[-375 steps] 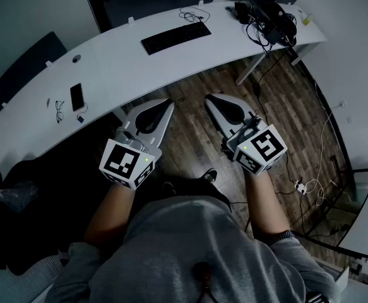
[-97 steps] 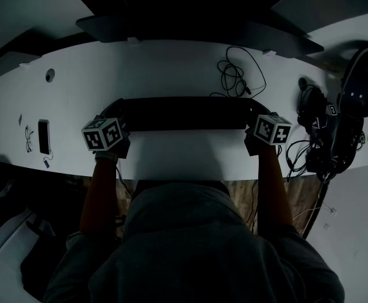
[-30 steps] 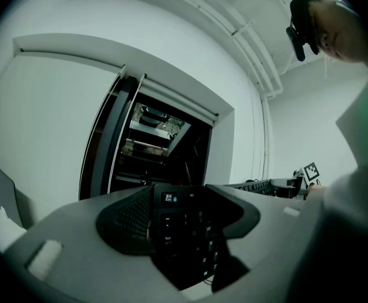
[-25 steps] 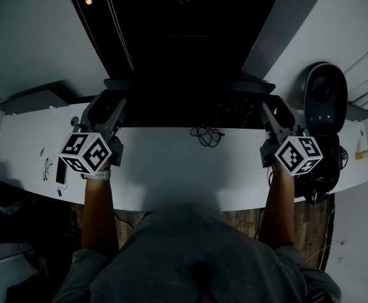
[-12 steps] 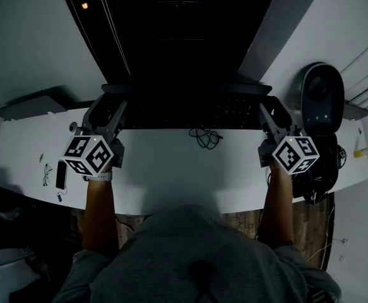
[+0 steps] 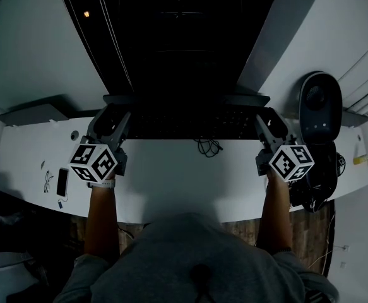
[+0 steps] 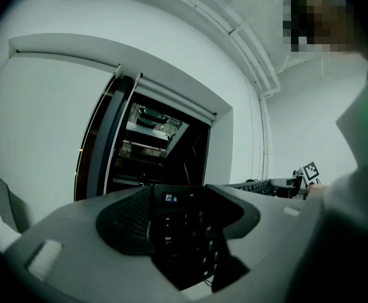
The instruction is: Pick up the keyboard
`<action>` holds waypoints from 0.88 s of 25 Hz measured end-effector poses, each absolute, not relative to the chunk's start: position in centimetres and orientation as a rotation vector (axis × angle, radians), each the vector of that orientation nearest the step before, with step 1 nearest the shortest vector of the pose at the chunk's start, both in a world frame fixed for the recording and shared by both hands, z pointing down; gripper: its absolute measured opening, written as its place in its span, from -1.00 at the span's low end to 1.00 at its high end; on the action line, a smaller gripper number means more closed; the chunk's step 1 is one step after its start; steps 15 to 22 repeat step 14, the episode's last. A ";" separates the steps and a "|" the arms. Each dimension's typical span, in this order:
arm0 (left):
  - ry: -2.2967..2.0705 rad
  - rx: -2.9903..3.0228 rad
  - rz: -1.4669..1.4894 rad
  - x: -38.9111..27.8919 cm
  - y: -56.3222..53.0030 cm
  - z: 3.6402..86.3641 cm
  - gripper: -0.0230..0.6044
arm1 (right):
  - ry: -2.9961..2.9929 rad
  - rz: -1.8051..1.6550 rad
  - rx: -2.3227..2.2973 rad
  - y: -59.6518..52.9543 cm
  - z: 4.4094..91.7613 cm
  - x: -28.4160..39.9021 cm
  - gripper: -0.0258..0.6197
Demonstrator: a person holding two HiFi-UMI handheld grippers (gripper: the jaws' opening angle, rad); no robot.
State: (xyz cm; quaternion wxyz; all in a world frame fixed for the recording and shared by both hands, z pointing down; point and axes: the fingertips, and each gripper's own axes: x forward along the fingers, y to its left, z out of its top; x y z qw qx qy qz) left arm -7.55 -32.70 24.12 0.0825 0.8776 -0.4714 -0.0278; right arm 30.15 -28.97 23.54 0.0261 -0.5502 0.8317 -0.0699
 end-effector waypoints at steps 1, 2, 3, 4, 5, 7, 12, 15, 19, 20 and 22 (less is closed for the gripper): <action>-1.407 2.620 -0.083 -7.5 -32.7 24.2 -0.13 | 2.570 -0.217 -1.699 -29.0 23.6 30.2 -0.14; -1.407 2.618 -0.083 -7.5 -32.7 24.2 -0.13 | 2.572 -0.218 -1.698 -29.0 23.6 30.2 -0.14; -1.408 2.616 -0.083 -7.5 -32.7 24.3 -0.13 | 2.574 -0.218 -1.696 -29.1 23.6 30.2 -0.14; -1.409 2.614 -0.083 -7.6 -32.6 24.3 -0.13 | 2.575 -0.220 -1.695 -29.1 23.7 30.1 -0.14; -1.410 2.614 -0.082 -7.6 -32.7 24.3 -0.13 | 2.577 -0.223 -1.694 -29.1 23.8 30.2 -0.14; -1.409 2.616 -0.078 -7.5 -32.7 24.4 -0.13 | 2.576 -0.230 -1.693 -29.2 23.9 30.2 -0.14; -1.407 2.612 -0.072 -7.2 -32.9 24.6 -0.13 | 2.573 -0.237 -1.694 -29.4 24.2 30.6 -0.14; -1.409 2.607 -0.069 -7.1 -33.0 24.8 -0.13 | 2.576 -0.239 -1.692 -29.5 24.3 30.6 -0.14; -1.409 2.607 -0.069 -7.1 -33.0 24.8 -0.13 | 2.576 -0.239 -1.692 -29.5 24.3 30.6 -0.14; -1.409 2.607 -0.069 -7.1 -33.0 24.8 -0.13 | 2.576 -0.239 -1.692 -29.5 24.3 30.6 -0.14; -1.409 2.607 -0.069 -7.1 -33.0 24.8 -0.13 | 2.576 -0.239 -1.692 -29.5 24.3 30.6 -0.14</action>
